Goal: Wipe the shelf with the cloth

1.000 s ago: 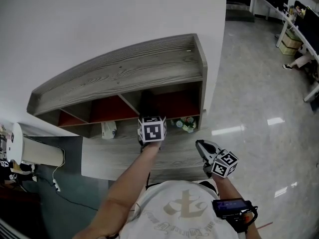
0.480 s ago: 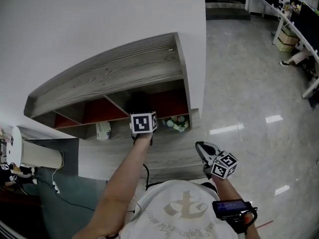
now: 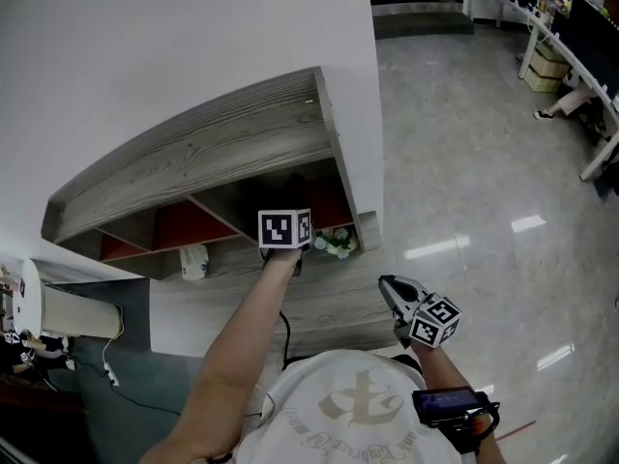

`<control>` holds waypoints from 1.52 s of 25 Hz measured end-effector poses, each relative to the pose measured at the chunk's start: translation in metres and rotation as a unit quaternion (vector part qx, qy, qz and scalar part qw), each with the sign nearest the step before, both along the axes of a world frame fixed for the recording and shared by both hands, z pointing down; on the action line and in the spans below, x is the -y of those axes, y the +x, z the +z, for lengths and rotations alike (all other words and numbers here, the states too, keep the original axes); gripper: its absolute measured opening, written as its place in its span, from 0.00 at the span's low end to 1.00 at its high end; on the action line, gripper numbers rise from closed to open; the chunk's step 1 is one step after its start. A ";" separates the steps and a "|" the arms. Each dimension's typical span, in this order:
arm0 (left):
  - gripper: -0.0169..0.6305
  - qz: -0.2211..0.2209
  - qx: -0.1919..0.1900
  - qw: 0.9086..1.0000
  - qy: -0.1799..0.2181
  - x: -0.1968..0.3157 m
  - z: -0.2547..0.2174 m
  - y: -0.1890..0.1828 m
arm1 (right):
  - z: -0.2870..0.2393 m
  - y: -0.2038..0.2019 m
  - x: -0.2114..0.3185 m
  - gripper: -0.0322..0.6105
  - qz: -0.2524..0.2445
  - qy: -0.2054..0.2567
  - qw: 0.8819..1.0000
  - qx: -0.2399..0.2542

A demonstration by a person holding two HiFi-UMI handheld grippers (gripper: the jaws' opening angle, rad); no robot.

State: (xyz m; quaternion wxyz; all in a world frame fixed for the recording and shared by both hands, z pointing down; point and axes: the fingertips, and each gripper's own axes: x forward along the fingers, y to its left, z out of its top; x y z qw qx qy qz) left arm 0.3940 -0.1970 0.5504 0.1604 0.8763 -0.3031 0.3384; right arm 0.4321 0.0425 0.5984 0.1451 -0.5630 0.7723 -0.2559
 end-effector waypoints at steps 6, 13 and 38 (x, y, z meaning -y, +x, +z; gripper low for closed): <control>0.13 0.034 -0.022 0.999 -0.018 -0.009 0.000 0.030 | 0.003 0.009 -0.004 0.06 0.009 -0.003 1.000 0.003; 0.13 0.096 -0.038 0.994 -0.040 -0.028 0.001 0.061 | 0.006 0.012 -0.007 0.06 0.010 -0.005 1.000 0.007; 0.13 0.175 -0.160 0.971 -0.043 -0.126 0.017 -0.008 | -0.007 -0.036 0.003 0.06 0.003 -0.001 1.000 -0.020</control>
